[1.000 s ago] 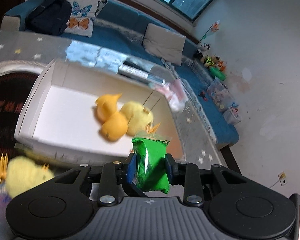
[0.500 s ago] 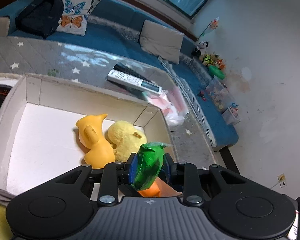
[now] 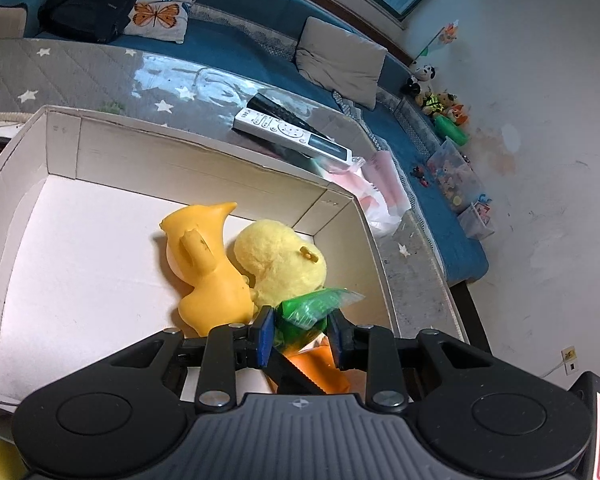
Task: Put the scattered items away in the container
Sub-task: 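Carry the green bag with the left tool over the box, then open the left tool to drop the green bag beside the duck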
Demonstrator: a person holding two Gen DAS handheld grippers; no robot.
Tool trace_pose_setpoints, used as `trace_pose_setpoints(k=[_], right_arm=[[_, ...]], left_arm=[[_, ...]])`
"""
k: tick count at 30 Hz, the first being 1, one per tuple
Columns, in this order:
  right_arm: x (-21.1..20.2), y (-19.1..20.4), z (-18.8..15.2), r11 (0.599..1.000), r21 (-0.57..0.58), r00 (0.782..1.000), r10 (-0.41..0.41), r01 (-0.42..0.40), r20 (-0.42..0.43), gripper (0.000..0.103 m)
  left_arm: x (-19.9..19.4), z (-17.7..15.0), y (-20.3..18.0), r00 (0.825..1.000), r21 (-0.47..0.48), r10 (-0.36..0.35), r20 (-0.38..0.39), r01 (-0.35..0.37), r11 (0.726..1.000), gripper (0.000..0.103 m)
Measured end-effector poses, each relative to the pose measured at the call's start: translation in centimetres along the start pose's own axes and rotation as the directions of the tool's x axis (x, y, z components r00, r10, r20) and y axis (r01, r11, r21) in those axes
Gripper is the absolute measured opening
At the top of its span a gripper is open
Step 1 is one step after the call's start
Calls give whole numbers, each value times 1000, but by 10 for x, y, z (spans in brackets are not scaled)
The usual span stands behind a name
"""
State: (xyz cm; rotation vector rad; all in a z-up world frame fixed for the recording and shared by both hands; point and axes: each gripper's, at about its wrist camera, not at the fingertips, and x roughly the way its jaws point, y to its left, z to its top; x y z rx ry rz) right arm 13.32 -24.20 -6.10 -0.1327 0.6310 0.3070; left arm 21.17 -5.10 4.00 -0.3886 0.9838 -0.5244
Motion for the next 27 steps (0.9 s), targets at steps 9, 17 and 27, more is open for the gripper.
trace_pose_setpoints(k=[9, 17, 27], right_arm=[[-7, -1, 0, 1000, 3, 1000, -24, 24, 10, 50], [-22, 2, -1, 1000, 2, 999, -30, 30, 37, 53], [-47, 16, -1, 1000, 3, 996, -18, 18, 85, 61]], left_arm=[[-18, -1, -3, 999, 22, 20, 49, -21, 1000, 31], [-38, -5, -1, 996, 26, 26, 80, -29, 999, 31], [-58, -20, 0, 994, 46, 45, 104, -50, 998, 31]])
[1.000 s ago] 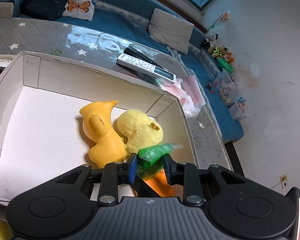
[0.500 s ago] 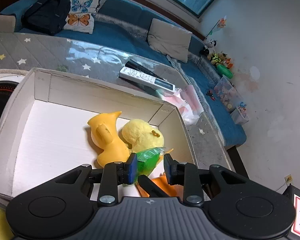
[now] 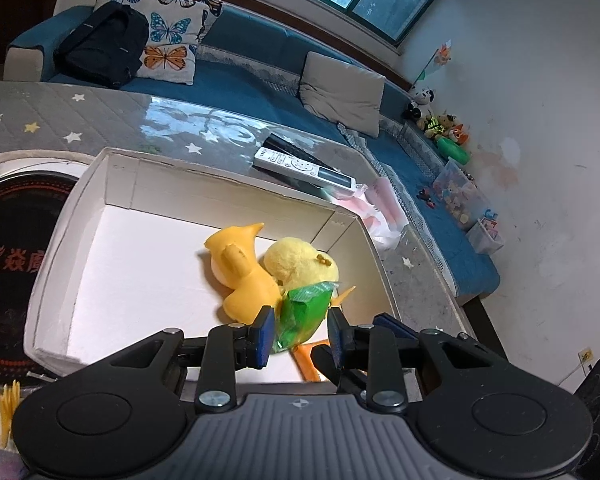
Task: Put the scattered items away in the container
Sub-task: 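Open the left tool to drop the green bag beside the duck, then move the left tool to the yellow plush chick with orange feet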
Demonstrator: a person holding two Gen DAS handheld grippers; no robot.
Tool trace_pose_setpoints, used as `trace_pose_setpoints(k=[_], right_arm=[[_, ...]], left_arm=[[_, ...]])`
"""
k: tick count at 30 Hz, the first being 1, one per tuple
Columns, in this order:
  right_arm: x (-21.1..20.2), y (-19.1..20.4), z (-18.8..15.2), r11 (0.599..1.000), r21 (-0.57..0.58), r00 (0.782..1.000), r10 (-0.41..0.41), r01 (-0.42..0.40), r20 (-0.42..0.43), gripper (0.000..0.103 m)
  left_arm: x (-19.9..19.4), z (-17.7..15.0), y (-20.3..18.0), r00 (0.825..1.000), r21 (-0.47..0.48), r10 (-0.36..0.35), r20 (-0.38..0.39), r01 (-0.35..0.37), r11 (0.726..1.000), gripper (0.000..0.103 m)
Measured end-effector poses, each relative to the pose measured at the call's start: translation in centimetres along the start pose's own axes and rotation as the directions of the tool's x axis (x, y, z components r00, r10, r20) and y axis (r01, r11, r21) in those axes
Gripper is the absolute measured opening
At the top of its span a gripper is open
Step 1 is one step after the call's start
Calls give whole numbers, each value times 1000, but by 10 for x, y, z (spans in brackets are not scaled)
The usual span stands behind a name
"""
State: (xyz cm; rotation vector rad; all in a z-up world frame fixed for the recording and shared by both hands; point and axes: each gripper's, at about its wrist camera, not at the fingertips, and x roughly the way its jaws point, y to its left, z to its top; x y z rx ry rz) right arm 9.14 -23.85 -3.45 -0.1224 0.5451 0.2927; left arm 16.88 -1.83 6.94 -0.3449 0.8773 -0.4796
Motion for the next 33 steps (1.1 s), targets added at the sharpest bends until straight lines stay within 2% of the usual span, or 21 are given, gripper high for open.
trace_pose_setpoints(k=[4, 6, 14, 15, 19, 21, 29, 33], right_arm=[[-9, 8, -3, 1000, -5, 1000, 13, -13, 18, 64], [-13, 12, -4, 1000, -9, 1000, 17, -17, 27, 73], [-26, 31, -14, 998, -24, 997, 62, -60, 51, 86], [-27, 33, -15, 997, -25, 996, 70, -69, 51, 90], [-28, 43, -22, 994, -34, 993, 107, -105, 46, 94], [-26, 48, -25, 992, -32, 992, 122, -121, 39, 100], [-20, 66, -33, 983, -45, 983, 180, -179, 17, 103], [-17, 76, -38, 977, -40, 976, 213, -211, 40, 103]], left_arm=[[-10, -8, 2, 1000, 12, 4, 10, -4, 1000, 31], [-15, -14, 4, 1000, 20, 7, 10, -7, 1000, 31], [-43, -31, 19, 998, 29, 38, 42, -39, 999, 32], [-46, -33, 21, 998, 29, 43, 45, -44, 999, 32], [-58, -42, 34, 996, 17, 73, 53, -74, 997, 32], [-63, -45, 41, 995, 8, 80, 56, -81, 997, 32], [-76, -57, 69, 991, -42, 122, 56, -120, 992, 32], [-86, -59, 84, 989, -75, 135, 68, -130, 989, 32]])
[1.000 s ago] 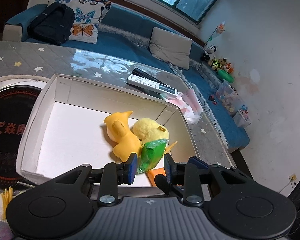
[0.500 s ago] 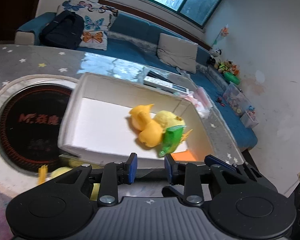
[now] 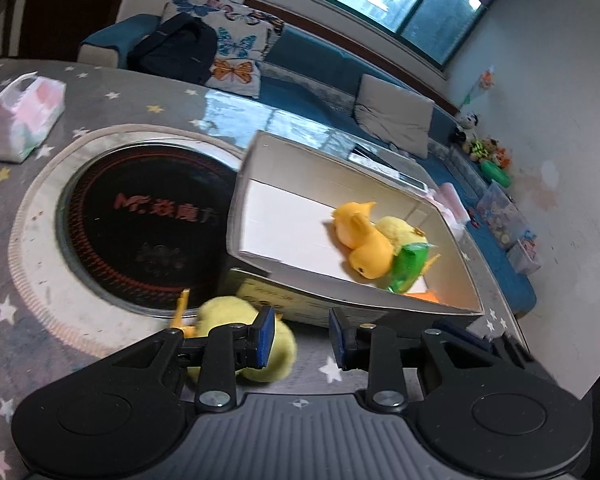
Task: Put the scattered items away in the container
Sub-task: 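Move the left tool to the yellow plush chick with orange feet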
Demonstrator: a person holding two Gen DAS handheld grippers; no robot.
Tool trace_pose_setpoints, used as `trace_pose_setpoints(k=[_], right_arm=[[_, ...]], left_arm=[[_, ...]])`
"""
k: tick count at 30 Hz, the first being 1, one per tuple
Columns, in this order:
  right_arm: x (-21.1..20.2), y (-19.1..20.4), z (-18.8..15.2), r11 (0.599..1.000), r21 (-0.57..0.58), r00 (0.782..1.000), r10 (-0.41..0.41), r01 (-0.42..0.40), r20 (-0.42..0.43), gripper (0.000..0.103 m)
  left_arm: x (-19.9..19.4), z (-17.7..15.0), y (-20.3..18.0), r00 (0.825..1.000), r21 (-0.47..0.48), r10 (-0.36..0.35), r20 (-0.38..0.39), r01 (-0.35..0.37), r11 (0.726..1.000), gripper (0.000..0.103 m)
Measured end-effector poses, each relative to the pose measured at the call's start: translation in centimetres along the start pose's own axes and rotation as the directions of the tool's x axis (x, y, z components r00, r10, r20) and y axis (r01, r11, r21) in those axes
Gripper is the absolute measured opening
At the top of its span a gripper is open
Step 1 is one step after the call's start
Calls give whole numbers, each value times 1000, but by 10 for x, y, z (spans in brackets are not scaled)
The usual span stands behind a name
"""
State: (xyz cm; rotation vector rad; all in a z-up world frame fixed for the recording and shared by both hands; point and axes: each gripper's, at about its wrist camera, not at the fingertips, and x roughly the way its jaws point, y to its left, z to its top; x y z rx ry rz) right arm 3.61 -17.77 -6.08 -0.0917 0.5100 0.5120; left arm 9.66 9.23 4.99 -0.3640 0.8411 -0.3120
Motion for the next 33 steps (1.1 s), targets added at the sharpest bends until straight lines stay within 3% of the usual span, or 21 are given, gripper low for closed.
trace_pose_setpoints(k=[2, 8, 16, 33], right_arm=[[8, 5, 1, 999, -4, 998, 46, -47, -51, 103], [24, 29, -3, 993, -66, 994, 99, -102, -40, 103], [51, 53, -6, 977, -113, 979, 167, -180, -117, 103], [91, 61, -10, 982, -93, 974, 148, -166, -174, 103]], left_arm=[[-4, 0, 7, 1000, -9, 8, 6, -7, 1000, 32], [-8, 2, 25, 999, -51, 33, 12, -32, 998, 32], [-9, 1, 42, 999, -86, 31, 15, -30, 996, 32], [2, -3, 71, 999, -186, -32, -6, 31, 982, 32]])
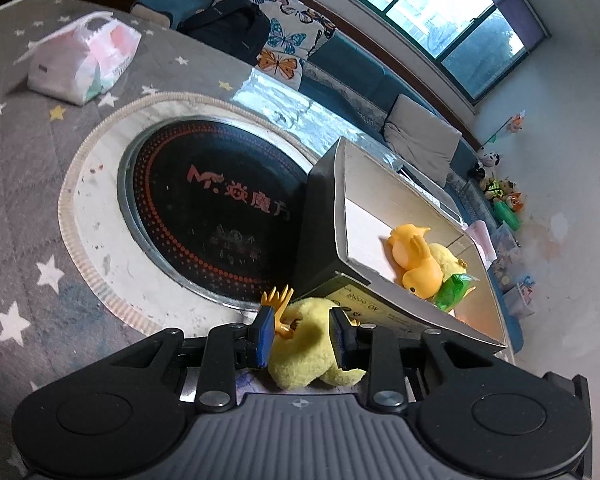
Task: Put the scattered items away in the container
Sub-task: 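Move the left tool to the yellow plush chick with orange feet, then close the left tool on the plush chick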
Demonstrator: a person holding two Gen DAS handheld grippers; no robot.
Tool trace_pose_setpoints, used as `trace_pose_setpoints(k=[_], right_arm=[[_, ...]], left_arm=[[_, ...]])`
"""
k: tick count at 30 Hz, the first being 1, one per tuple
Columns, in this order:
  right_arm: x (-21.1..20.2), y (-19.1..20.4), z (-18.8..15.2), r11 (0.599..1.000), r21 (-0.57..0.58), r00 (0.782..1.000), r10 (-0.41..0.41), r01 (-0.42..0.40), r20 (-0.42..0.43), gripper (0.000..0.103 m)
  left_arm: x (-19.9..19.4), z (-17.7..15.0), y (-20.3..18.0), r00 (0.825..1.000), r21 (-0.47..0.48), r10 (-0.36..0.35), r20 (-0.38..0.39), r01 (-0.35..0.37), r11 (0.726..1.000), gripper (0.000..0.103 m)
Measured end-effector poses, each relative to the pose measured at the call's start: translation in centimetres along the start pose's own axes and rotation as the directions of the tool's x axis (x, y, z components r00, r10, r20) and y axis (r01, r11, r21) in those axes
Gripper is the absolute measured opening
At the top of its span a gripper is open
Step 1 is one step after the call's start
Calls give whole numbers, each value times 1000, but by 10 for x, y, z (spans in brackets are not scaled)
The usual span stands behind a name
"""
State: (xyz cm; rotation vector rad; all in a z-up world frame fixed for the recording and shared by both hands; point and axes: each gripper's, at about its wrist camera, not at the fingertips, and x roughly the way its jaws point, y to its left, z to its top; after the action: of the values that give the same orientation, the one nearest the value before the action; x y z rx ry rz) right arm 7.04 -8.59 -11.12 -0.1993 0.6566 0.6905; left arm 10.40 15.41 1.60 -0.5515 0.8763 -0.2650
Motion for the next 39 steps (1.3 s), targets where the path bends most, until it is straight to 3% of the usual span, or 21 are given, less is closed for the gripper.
trace_pose_setpoints(k=[8, 14, 29, 39], right_arm=[[1, 0, 1, 1000, 23, 1000, 7, -7, 4, 103], [0, -2, 3, 999, 26, 1000, -28, 27, 10, 93], [-16, 11, 1, 998, -34, 999, 45, -45, -10, 92], [-11, -2, 7, 1000, 18, 1000, 8, -8, -2, 78]], left_arm=[[6, 2, 9, 1000, -33, -25, -1, 25, 999, 33], [9, 2, 19, 998, -65, -62, -14, 61, 996, 33], [8, -4, 24, 995, -84, -94, -40, 90, 992, 35], [9, -5, 26, 992, -86, -114, -48, 109, 990, 36]])
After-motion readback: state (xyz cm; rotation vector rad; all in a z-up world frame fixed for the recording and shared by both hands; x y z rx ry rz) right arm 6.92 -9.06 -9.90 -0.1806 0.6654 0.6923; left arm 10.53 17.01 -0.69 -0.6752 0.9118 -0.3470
